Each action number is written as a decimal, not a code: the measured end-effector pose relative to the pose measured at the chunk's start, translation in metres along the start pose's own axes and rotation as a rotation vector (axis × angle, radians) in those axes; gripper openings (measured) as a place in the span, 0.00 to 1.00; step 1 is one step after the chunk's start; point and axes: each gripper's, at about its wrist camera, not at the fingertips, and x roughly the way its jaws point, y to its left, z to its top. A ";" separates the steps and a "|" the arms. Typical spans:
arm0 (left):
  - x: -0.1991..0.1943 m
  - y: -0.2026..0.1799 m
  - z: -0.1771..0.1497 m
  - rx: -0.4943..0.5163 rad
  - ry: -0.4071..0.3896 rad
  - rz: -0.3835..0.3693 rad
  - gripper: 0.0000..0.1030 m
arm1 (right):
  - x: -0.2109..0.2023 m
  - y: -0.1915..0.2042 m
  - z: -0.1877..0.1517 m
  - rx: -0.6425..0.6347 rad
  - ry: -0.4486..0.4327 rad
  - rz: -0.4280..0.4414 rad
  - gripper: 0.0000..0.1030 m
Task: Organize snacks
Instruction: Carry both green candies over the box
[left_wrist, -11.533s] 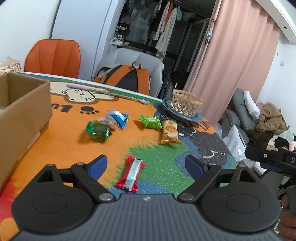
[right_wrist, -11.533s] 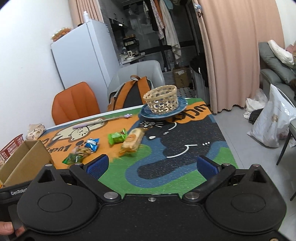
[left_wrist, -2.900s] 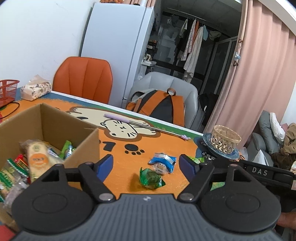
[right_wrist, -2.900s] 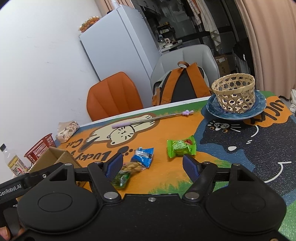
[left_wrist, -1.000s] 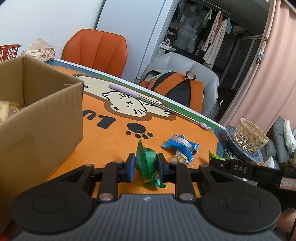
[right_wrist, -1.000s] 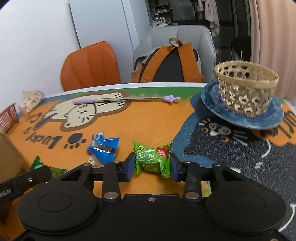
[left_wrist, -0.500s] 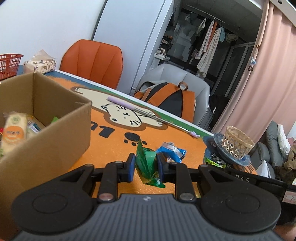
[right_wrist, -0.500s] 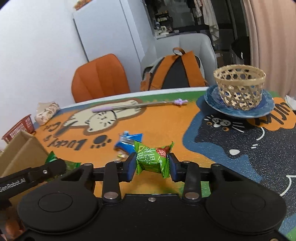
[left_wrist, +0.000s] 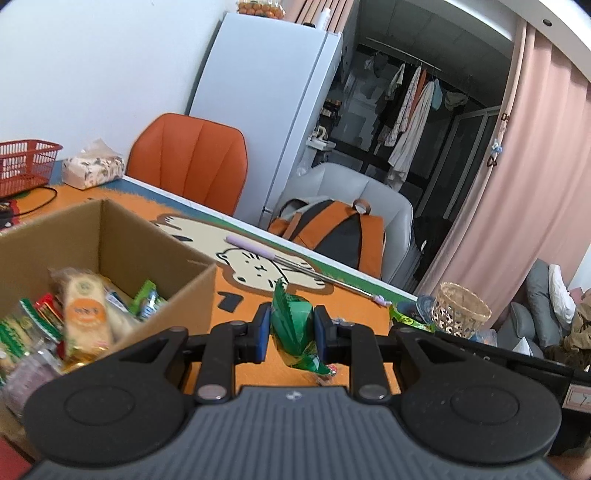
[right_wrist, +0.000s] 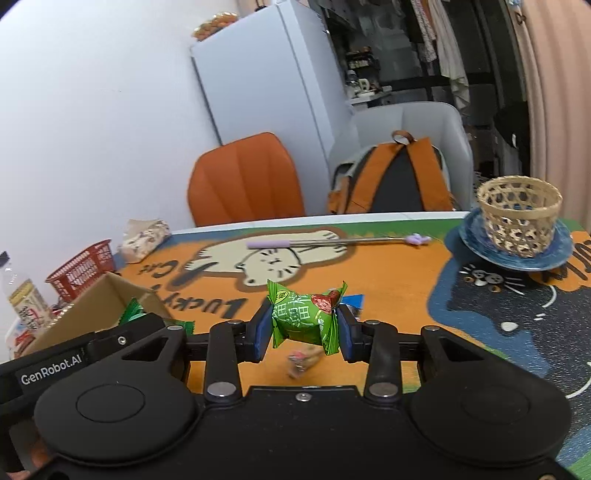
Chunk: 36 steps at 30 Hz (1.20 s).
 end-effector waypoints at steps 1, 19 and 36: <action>-0.003 0.002 0.002 -0.001 -0.006 0.004 0.23 | -0.001 0.003 0.000 -0.002 -0.003 0.005 0.36; -0.028 0.045 0.020 -0.036 -0.055 0.084 0.23 | 0.002 0.061 0.006 -0.043 -0.026 0.112 0.36; -0.032 0.114 0.038 -0.099 -0.056 0.180 0.23 | 0.022 0.121 0.007 -0.102 -0.006 0.185 0.36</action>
